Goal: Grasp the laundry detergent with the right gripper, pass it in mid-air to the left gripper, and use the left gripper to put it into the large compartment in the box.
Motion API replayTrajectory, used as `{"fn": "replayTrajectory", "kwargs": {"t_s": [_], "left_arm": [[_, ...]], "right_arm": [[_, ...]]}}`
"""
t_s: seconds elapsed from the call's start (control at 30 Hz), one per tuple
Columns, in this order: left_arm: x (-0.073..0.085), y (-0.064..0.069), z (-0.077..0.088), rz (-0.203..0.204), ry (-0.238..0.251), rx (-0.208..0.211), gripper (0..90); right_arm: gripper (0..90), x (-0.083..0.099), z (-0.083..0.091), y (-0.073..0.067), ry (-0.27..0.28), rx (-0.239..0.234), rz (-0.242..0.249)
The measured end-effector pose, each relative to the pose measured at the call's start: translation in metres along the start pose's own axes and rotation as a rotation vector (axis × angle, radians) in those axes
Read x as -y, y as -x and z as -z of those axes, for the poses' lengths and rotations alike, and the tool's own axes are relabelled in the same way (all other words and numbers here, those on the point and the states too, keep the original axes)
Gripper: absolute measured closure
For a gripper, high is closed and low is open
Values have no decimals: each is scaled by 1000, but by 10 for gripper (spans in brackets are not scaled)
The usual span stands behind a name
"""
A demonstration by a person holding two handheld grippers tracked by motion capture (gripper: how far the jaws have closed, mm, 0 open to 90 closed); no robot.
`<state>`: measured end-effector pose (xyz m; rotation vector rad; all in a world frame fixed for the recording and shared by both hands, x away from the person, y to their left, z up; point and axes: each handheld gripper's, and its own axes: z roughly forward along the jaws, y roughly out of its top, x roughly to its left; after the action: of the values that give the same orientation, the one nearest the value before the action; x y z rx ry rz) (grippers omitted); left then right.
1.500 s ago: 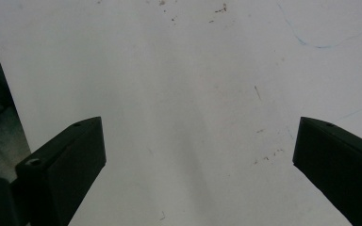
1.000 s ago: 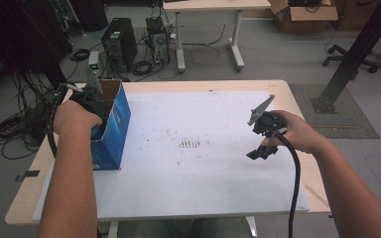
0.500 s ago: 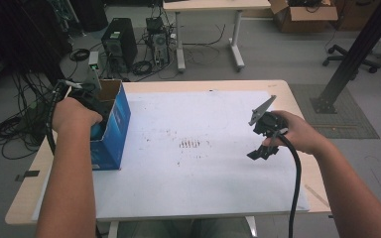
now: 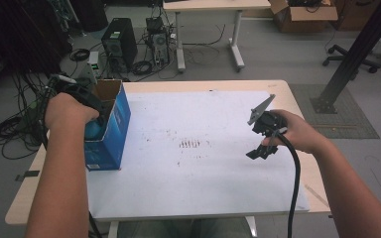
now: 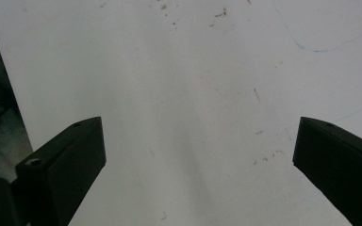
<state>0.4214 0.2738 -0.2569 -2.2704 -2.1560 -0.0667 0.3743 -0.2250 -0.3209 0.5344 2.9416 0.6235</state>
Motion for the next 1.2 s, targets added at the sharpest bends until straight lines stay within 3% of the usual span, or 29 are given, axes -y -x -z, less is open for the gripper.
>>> {"fn": "replayTrajectory", "kwargs": {"t_s": [0.3, 0.47, 0.77, 0.97, 1.2], "left_arm": [[5, 7, 19, -29, 27, -26, 131], [9, 13, 29, -42, 46, -18, 105], [13, 29, 42, -82, 57, -42, 7], [15, 52, 51, -170, 74, -46, 2], [17, 97, 65, -354, 103, -45, 2]], "right_arm": [[29, -2, 0, -2, -2, -1, 8], [28, -4, 2, -4, 1, 2, 14], [29, -3, 7, -8, 9, 10, 14], [29, 0, 7, -8, 12, 9, 11], [28, 2, 8, -9, 13, 8, 10]]}}
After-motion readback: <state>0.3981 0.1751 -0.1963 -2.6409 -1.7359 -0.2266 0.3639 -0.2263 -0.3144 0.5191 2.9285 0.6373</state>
